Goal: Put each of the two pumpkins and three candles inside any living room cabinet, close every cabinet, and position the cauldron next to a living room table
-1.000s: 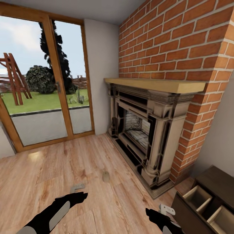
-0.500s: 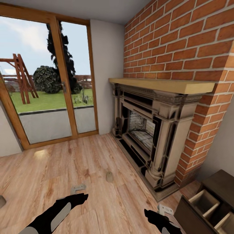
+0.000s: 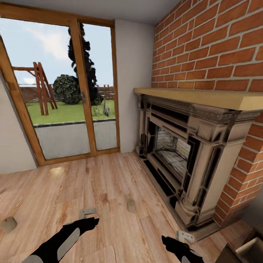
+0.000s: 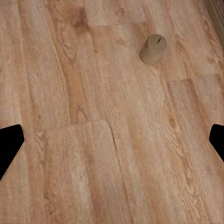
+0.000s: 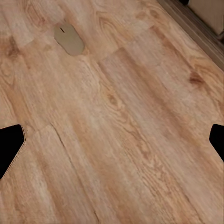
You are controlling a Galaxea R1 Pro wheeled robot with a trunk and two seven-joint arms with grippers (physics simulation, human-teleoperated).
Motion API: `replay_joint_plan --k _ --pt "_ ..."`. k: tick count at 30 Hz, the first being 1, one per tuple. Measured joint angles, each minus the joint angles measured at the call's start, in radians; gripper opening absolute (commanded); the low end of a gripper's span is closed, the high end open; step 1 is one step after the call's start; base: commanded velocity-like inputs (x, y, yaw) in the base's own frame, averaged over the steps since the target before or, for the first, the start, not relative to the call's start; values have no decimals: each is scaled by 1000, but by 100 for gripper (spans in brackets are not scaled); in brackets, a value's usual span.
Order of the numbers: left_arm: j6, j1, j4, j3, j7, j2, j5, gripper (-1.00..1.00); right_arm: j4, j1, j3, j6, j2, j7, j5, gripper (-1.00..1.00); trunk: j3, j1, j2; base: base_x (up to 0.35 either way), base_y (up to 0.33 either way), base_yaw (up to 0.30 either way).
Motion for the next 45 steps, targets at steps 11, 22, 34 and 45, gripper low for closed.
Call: replay_joint_plan --k 11,22,34,45 --pt "0 0 5 2 0 0 1 100 1 0 1 0 0 0 0 100 0 0 0 304 116 287" --pt "0 0 8 3 0 0 2 100 2 0 2 -1 1 0 1 100 0 0 0 271 195 289" --pt "0 0 8 3 0 0 2 100 2 0 1 -1 0 0 0 100 0 0 0 303 113 246" --pt "-2 0 17 2 -1 -5 0 100 0 1 -4 -1 0 0 -5 100 0 0 0 337 6 26"
